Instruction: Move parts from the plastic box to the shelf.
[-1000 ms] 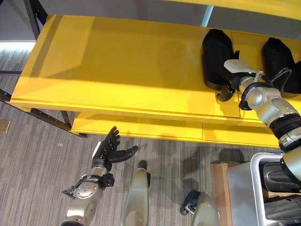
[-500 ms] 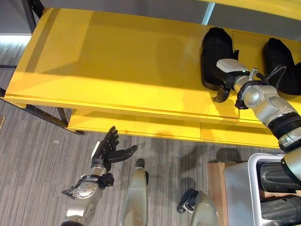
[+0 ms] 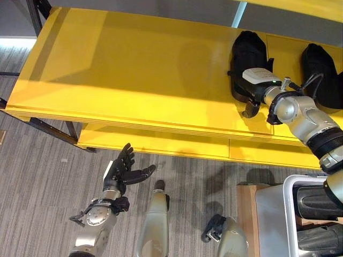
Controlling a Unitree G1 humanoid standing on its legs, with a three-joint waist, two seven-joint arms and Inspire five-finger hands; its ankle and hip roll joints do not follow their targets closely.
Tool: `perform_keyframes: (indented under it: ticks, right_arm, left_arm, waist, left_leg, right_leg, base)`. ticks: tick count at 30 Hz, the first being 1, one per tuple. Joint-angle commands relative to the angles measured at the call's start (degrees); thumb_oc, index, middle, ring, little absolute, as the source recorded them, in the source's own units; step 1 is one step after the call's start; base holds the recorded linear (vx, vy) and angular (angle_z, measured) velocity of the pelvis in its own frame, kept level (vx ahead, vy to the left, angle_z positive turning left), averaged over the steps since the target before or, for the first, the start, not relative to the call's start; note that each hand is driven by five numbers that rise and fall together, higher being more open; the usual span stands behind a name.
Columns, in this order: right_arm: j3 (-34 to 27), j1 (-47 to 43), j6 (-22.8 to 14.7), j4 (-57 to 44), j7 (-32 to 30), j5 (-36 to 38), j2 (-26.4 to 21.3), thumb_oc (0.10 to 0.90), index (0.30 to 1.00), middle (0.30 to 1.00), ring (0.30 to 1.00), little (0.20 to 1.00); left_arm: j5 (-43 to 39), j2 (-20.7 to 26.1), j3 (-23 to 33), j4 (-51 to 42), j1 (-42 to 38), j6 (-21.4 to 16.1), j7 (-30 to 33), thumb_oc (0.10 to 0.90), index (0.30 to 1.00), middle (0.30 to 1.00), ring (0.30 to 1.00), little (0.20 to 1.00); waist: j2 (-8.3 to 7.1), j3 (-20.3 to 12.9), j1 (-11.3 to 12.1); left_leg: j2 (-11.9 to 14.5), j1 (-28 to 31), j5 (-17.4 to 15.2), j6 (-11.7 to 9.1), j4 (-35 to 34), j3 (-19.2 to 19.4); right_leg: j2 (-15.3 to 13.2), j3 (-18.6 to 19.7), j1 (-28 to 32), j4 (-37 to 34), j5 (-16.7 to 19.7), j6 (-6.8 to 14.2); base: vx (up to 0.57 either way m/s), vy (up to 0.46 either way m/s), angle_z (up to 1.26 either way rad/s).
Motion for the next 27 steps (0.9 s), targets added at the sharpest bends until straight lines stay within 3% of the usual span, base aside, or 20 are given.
perform_keyframes:
  ticks: [1, 27]
  right_arm:
    - [1.0, -4.5, -2.2, -4.2, -0.3, 0.2, -1.8, 0.900, 1.000, 1.000, 1.000, 1.000]
    - [1.8, 0.1, -4.4, -13.7, 3.6, 0.4, -6.0, 0.900, 1.000, 1.000, 1.000, 1.000]
  left_arm:
    - [1.4, 2.3, 3.4, -3.9, -2.1, -5.6, 0.2, 0.900, 1.000, 1.000, 1.000, 1.000]
    - [3.0, 1.9, 4.6, -3.7, -2.3, -5.4, 0.5, 0.900, 1.000, 1.000, 1.000, 1.000]
  waist:
    - [-0.87, -2.5, 1.1]
    - [-1.49, -2.5, 0.4]
  left_leg:
    - [4.7, 4.5, -10.4, -3.3, 5.3, -3.7]
    - [5.1, 3.8, -9.9, -3.6, 5.2, -4.0]
  right_leg:
    - [0.2, 2.7, -1.0, -2.5, 6.8, 1.1]
    - [0.5, 2.8, -1.7, -2.4, 6.9, 1.1]
  base:
    - [0.00, 0.000, 0.00]
    - [0.00, 0.000, 0.00]
